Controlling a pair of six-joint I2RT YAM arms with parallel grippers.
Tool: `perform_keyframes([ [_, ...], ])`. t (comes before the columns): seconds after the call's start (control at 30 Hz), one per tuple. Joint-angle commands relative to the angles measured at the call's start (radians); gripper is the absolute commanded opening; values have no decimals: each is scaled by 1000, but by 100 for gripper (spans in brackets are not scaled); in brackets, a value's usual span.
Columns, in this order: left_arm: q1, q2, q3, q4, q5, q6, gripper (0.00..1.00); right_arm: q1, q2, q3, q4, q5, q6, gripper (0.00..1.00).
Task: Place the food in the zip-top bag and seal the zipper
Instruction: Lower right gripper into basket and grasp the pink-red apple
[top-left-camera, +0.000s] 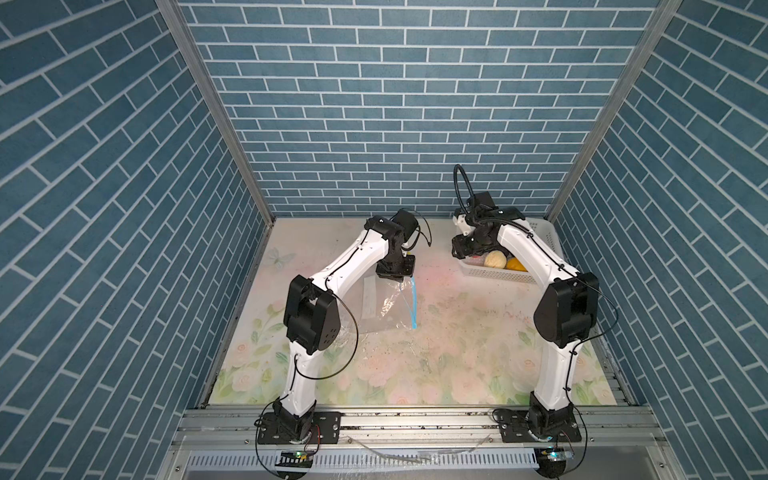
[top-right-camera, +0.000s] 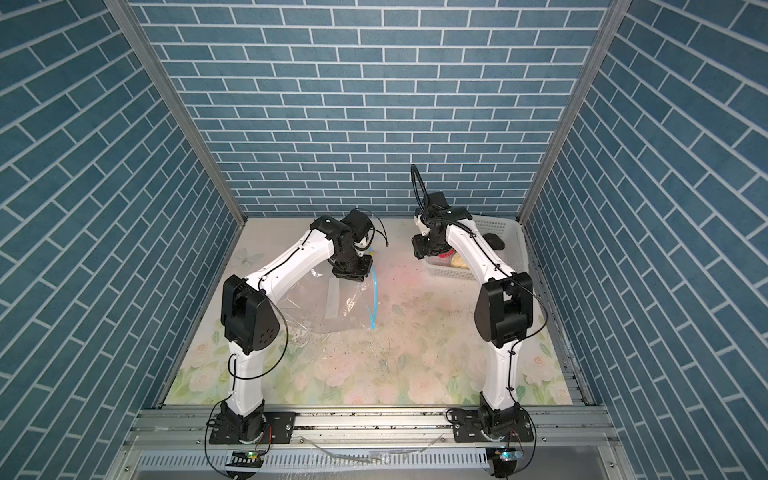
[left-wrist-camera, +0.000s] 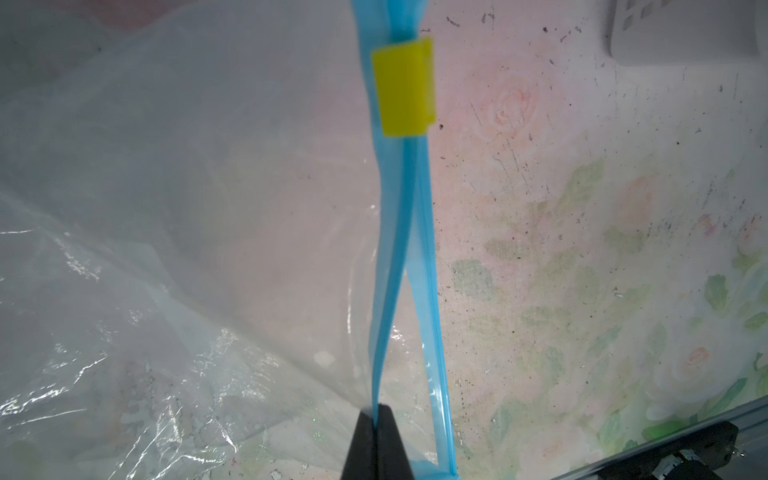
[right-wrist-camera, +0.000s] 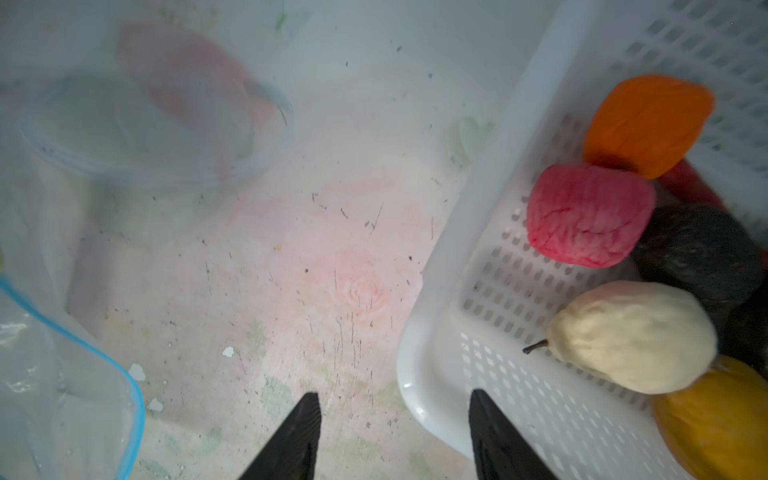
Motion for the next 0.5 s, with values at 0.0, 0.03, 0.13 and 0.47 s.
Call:
perform_keyframes([
  [0.0,5,-31,-4,2,15,-7,0,-38,-25,-25,62,43,60,60],
  [0.03,5,-31,-2,3,16,-5,0,-47,-15,-16,62,46,67,61],
  [0.13,5,-24,10,-1,19,-4,0,-68,24,13,49,55,73,61],
  [0.47,5,6,59,-25,25,4,0,-121,186,175,-5,90,153,67],
])
